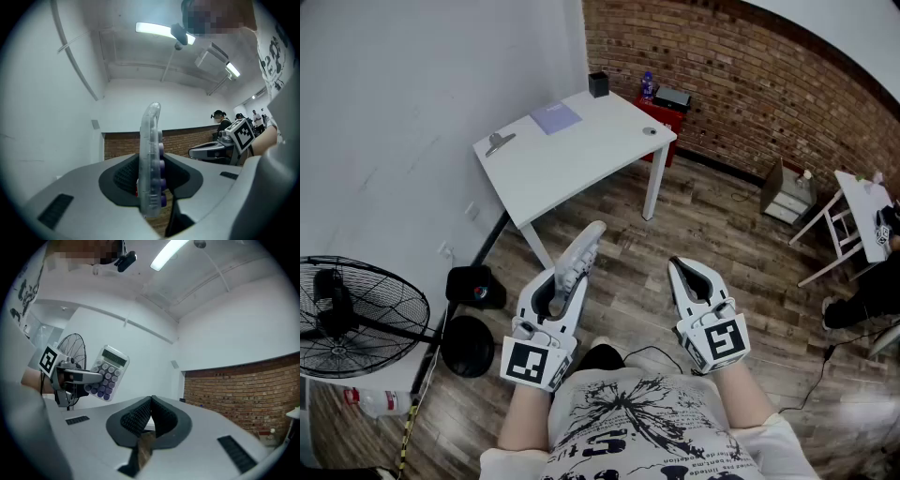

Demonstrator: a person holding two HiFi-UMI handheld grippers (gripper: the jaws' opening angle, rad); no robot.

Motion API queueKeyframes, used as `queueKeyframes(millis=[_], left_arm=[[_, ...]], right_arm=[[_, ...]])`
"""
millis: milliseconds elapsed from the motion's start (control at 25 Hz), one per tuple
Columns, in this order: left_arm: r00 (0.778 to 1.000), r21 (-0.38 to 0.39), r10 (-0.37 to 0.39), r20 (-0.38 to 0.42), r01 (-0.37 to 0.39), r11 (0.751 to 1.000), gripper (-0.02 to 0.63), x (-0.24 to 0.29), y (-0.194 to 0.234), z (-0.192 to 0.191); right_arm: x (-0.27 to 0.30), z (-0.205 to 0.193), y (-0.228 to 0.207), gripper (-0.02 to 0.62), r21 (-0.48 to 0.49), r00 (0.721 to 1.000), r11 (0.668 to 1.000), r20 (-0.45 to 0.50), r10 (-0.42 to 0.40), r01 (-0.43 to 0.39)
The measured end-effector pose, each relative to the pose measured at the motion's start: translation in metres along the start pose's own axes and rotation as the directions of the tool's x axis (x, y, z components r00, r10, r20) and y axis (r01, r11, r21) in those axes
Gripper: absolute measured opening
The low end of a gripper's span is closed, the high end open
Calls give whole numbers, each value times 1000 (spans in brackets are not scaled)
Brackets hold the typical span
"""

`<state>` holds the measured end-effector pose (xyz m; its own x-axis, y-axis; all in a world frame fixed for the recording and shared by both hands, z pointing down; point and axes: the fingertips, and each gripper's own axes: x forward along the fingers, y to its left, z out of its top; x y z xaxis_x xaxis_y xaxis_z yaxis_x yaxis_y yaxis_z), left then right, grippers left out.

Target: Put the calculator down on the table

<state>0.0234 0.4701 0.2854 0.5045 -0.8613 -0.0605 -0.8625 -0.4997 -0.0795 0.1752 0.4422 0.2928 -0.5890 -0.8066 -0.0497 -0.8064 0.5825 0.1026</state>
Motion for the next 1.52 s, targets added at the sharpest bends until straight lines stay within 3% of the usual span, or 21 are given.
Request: queueKeyframes(millis=[240,480,920,1520], left_arm=[[1000,-1,1,-5,-1,1000,141,16,4,-2],[1000,-31,-13,-21,12,999,141,39,10,-12],[996,-51,-53,-65,49,997,141,132,49,-49],[997,-100,-69,-36,66,993,141,354,285,-83]], right_arm=[[8,-16,-10,12,-9,998,1000,-59,17,-18],[17,-20,-28,14,24,999,1000,-53,2,-1],[88,-56,-95,14,59,997,998,-74,-32,37],[393,-75,-207,14,32,991,996,-101,-84,88]])
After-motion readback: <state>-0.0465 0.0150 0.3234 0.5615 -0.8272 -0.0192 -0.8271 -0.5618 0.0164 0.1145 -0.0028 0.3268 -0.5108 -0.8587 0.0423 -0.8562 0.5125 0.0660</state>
